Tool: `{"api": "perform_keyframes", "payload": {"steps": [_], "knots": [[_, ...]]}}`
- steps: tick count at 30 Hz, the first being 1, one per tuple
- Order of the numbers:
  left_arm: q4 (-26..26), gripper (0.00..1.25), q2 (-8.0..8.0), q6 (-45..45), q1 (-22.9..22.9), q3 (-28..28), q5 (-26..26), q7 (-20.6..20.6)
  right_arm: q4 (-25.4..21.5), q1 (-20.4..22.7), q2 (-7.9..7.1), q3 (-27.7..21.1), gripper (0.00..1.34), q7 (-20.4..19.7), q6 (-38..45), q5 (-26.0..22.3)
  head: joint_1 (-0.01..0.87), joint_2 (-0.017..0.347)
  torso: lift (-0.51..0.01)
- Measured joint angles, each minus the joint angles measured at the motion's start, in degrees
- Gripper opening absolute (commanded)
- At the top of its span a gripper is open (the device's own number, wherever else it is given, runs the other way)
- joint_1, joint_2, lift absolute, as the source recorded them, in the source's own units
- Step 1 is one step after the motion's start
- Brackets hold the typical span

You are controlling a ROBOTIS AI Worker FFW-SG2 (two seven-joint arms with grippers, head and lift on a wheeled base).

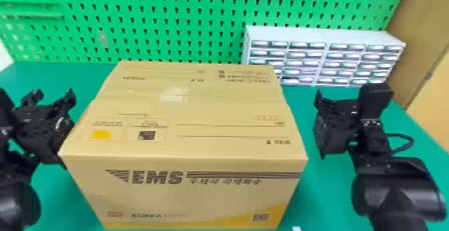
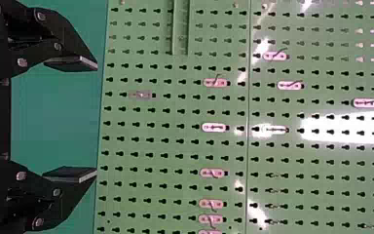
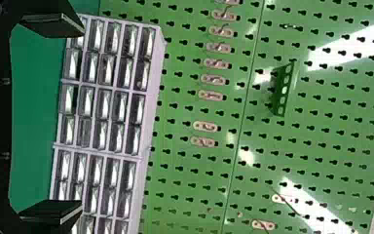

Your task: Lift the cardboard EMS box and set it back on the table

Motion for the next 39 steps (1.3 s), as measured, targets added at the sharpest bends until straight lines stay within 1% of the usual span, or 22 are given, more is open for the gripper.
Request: {"api": "perform_keyframes", "payload": {"steps": [19,28,39], "knots": [[0.0,0.76,-0.01,0.0,0.08,0.13,-0.04,0.0,-0.3,0.15,-0.17,-0.01,1.27,0.0,-0.01,0.0,0.678,-0.015,-0.093],[0.0,0.76,0.0,0.0,0.04,0.14,-0.04,0.0,-0.3,0.14,0.15,-0.07,1.27,0.0,-0.02,0.04,0.678,-0.015,-0.093],[0.0,0.76,-0.01,0.0,-0.01,0.25,-0.04,0.0,-0.3,0.08,0.2,-0.13,1.27,0.0,-0.01,0.1,0.678,-0.015,-0.093]]}}
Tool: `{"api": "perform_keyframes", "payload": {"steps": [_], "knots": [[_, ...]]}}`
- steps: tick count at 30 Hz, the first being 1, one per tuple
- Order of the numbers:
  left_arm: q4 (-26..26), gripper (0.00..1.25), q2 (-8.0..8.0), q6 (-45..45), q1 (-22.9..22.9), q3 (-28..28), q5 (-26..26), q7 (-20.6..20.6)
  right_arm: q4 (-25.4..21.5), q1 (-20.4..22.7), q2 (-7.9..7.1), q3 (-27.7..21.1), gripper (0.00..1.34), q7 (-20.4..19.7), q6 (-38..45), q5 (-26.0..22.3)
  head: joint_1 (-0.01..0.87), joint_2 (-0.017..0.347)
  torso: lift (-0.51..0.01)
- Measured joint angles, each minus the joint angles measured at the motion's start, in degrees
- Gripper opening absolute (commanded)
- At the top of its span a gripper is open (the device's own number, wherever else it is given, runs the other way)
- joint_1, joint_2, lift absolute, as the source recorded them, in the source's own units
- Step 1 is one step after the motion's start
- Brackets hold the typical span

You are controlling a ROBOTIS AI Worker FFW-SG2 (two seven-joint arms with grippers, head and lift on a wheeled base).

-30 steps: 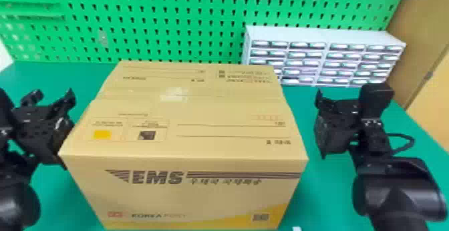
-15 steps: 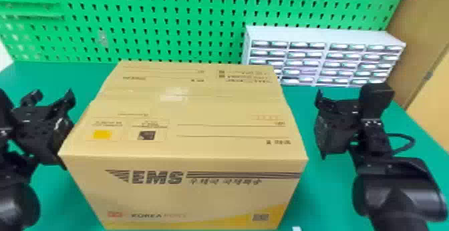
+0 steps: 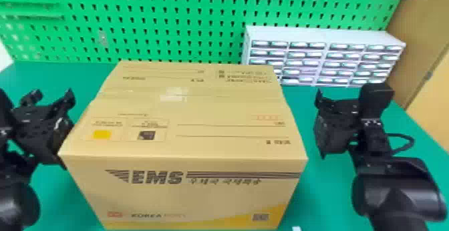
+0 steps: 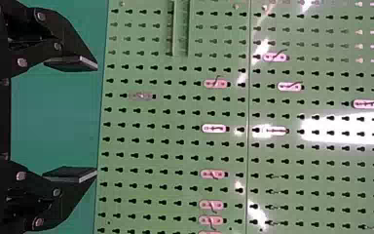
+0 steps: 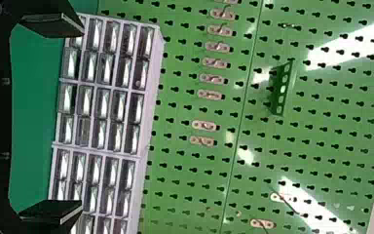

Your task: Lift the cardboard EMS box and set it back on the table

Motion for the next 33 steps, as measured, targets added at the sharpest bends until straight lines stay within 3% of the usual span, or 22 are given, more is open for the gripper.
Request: {"api": "perform_keyframes", "payload": {"steps": [33], "knots": [[0.0,0.76,0.0,-0.35,-0.25,-0.18,-0.01,0.0,0.0,-0.6,0.49,0.01,1.28,0.0,-0.11,0.6,0.678,-0.015,-0.093]]}}
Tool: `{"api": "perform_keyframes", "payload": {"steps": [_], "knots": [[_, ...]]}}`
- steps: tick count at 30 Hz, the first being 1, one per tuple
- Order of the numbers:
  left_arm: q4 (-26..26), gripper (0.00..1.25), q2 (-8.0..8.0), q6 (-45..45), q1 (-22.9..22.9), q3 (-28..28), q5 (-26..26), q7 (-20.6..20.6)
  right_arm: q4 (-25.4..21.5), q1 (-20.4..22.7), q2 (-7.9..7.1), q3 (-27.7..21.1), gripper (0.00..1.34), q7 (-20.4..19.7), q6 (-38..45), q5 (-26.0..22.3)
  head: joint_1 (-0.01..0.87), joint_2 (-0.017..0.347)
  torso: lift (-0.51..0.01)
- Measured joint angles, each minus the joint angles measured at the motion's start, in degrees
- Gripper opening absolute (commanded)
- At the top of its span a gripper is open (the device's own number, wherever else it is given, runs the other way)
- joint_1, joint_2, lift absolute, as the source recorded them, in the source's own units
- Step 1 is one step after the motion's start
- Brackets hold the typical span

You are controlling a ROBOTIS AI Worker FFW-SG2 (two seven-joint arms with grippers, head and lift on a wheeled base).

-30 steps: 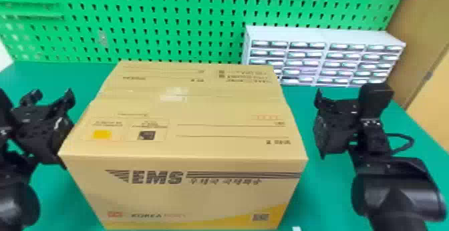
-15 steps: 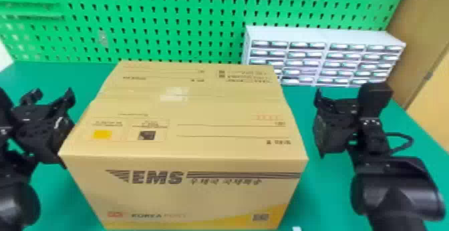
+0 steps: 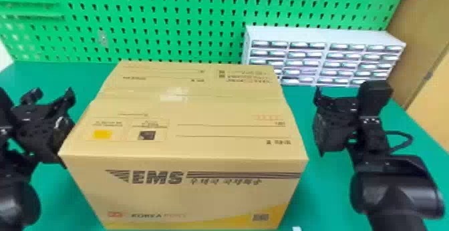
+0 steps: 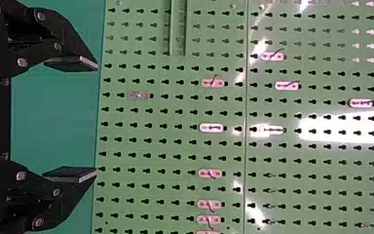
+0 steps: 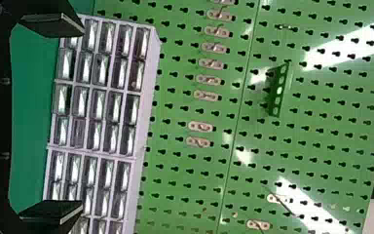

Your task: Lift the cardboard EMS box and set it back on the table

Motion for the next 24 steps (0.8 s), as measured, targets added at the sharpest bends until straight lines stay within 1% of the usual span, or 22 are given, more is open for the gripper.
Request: {"api": "perform_keyframes", "payload": {"steps": [24], "knots": [[0.0,0.76,0.0,0.0,-0.06,-0.07,-0.02,0.0,0.0,0.16,0.06,-0.07,1.28,0.0,0.0,0.0,0.678,-0.015,-0.093]]}}
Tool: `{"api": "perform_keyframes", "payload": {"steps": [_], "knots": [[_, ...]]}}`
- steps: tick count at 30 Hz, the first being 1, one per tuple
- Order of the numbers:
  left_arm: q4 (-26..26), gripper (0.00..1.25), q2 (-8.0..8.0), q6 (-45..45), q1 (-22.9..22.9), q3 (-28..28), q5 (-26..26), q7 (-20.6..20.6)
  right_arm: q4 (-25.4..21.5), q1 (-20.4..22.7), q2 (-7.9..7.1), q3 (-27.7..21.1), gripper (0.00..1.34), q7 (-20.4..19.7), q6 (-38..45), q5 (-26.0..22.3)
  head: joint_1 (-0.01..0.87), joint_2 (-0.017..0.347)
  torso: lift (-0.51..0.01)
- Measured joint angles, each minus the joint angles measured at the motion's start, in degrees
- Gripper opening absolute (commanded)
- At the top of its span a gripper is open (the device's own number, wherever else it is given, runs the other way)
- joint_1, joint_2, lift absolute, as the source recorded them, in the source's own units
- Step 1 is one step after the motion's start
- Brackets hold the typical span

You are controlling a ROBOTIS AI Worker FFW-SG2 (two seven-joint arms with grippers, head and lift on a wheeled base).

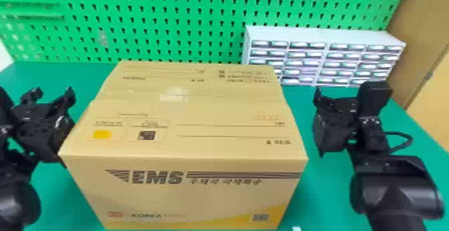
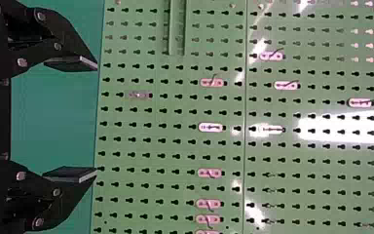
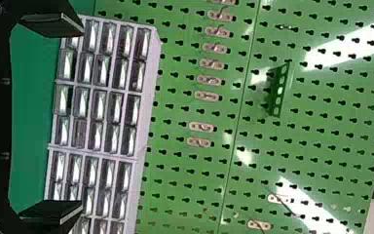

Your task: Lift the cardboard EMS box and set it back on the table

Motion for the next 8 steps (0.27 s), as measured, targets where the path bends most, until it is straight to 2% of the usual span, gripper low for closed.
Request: {"api": "perform_keyframes", "payload": {"steps": [8], "knots": [[0.0,0.76,0.0,0.0,-0.01,0.0,-0.04,0.0,0.0,0.08,-0.04,-0.08,1.28,0.0,0.0,0.0,0.678,-0.015,-0.093]]}}
